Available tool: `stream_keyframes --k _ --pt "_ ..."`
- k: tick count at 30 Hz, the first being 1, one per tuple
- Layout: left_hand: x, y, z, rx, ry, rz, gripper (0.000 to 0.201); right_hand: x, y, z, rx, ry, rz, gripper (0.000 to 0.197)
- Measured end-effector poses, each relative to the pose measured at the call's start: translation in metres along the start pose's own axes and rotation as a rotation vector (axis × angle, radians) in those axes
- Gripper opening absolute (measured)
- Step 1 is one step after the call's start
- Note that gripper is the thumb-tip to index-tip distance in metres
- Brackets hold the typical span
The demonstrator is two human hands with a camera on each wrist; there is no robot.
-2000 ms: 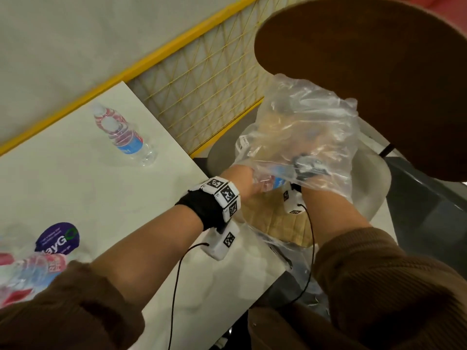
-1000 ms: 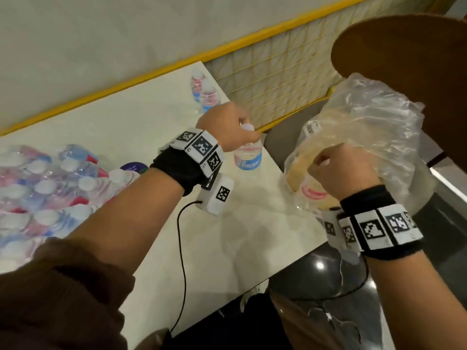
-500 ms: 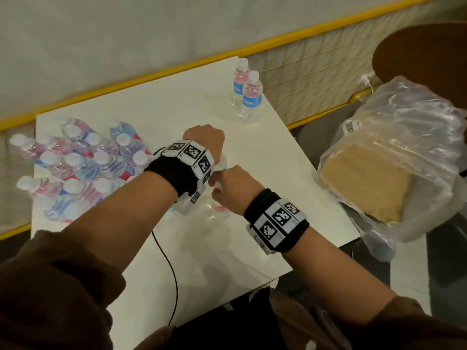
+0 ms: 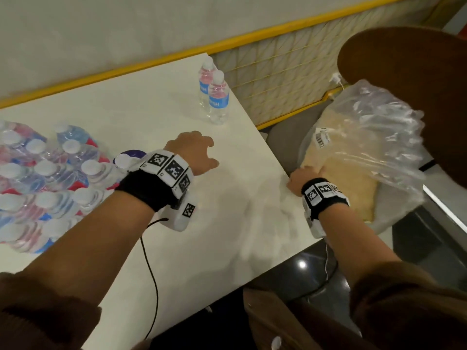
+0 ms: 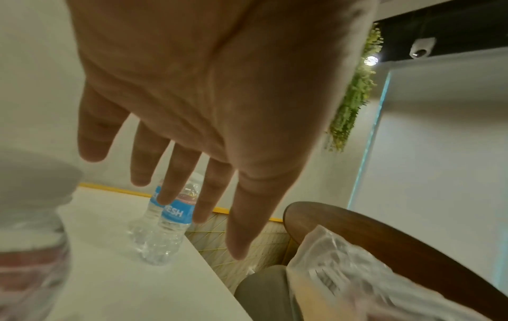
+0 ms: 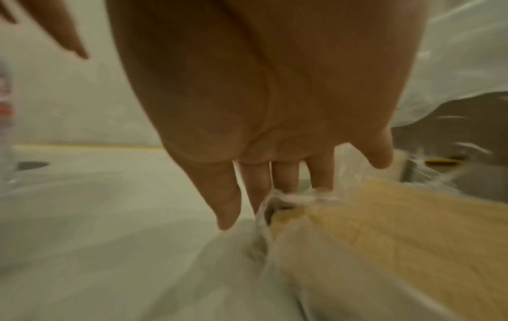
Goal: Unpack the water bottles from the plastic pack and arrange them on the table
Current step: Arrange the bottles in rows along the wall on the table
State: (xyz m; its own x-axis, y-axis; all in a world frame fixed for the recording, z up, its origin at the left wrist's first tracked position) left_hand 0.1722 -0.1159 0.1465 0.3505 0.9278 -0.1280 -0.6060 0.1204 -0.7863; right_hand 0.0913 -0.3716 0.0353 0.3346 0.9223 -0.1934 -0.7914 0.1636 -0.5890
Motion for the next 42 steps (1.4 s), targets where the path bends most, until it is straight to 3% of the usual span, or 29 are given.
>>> stream_keyframes --k 6,8,11,13,16,18,20,22,25,30,33,39,42 --pt "0.010 -0.005 -0.006 0.071 -0.050 0.077 0.048 -0.067 0.001 -0.013 0.003 0.101 -0.205 0.044" --pt "0.018 -0.008 -0.006 0.079 -0.082 0.095 0.047 -0.056 -0.010 0.000 -0.022 0.099 -0.151 0.037" --pt "0.035 -0.008 -0.002 0.105 -0.128 0.141 0.050 -0.008 -0.024 0.040 -0.204 0.055 -0.011 0.027" --pt "0.043 -0.007 0.003 0.130 -0.130 0.153 0.052 0.039 -0.022 0.070 -0.287 -0.161 -0.025 0.031" --pt "0.048 -0.001 0.007 0.170 -0.112 0.121 0.059 0.120 0.009 0.091 -0.120 -0.639 -0.141 0.065" --pt "0.050 0.003 0.008 0.160 -0.095 0.109 0.061 0.166 0.031 0.090 -0.059 -0.786 -0.244 0.094" --pt "0.052 0.006 0.009 0.109 -0.082 0.116 0.060 0.194 0.044 0.090 -0.079 -0.860 -0.431 0.101" --pt "0.055 0.009 0.010 0.067 -0.081 0.202 0.060 0.199 0.048 0.086 -0.120 -0.877 -0.675 0.081" --pt "0.055 0.011 0.008 0.037 -0.058 0.379 0.056 0.182 0.049 0.081 -0.217 -0.904 -0.807 0.063" --pt "0.029 0.005 -0.011 -0.060 -0.002 0.447 0.052 0.133 0.029 0.050 -0.347 -0.821 -1.042 0.062" --pt "0.012 0.000 -0.028 -0.122 0.018 0.606 0.054 0.104 0.003 0.026 -0.434 -0.723 -1.089 0.066" --pt "-0.014 0.003 -0.069 -0.294 0.060 0.866 0.043 0.077 -0.041 -0.013 -0.342 -0.629 -1.144 0.071" --pt "-0.019 0.014 -0.089 -0.350 0.072 0.964 0.054 0.080 -0.052 -0.020 -0.354 -0.643 -1.221 0.072"
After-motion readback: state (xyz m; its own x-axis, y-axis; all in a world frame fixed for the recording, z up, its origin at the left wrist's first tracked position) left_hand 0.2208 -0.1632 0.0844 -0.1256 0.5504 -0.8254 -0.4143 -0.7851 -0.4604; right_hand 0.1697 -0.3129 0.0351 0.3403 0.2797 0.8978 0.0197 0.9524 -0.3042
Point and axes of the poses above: each hand's wrist, its own z-axis away from the middle knuckle, its own y-axis out of the palm, x = y × z, the point moved 2 cm from there along -z, towards the middle knuckle, and after that the axes turned 10 degrees about x, right-handed, at the moved point
